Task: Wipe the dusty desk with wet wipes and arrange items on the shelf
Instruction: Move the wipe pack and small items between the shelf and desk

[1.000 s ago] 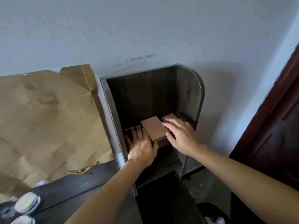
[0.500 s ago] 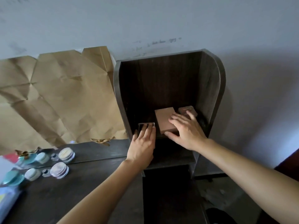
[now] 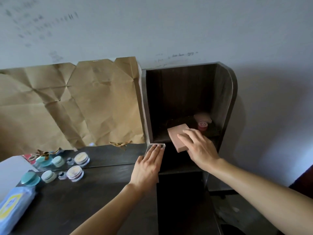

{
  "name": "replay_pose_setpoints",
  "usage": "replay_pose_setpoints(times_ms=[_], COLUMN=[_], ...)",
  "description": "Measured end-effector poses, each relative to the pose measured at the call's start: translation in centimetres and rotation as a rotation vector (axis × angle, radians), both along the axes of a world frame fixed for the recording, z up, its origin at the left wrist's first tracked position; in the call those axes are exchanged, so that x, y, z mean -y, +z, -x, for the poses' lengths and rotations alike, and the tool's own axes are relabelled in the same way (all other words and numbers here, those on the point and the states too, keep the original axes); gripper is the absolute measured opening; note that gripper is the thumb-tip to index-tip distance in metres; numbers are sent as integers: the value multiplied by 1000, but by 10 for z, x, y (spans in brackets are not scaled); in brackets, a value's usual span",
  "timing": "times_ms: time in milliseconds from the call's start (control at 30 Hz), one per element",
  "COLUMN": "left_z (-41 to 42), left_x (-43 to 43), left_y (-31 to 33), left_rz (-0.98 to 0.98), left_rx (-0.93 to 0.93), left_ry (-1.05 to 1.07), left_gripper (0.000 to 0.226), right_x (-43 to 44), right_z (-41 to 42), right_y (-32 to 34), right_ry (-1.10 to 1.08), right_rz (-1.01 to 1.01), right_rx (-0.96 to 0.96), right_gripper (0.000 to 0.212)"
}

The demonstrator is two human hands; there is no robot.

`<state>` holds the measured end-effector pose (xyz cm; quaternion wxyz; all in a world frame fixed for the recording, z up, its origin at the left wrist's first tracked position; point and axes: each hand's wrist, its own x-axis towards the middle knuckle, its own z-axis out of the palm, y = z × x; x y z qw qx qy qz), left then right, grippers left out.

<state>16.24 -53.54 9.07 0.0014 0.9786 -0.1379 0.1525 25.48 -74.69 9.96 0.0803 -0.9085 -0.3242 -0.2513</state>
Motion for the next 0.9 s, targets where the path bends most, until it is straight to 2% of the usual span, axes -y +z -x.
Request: replay_pose_setpoints(times_ms=[233,333,533,667,800,900], left_z=[76,117,190,220,235,236], left_x=[-73,-108,-179,-225,-263,-294], left_y=[-28,-42,-66,-78,-94,-107], left_rz=[29,54,71,103,176,224], left_rx=[-98,-135,-210,-233,-324,-388], left_ry=[61,108,229,344,444,514], left_gripper=[82,84,73,64,78,79], right_x=[-43,-76,-157,-210,-255,-296], right_z=[84,116,171,186,186,172], right_y=[-12,-29,-69,-87,-103,-121], right_ry=[56,85,173,250,313,370], right_rz=[-110,-104,-55,-34,-4,17], right_rx=[-58,-105,-233,-308,-366,-407], right_gripper=[62,61,68,69,69,68])
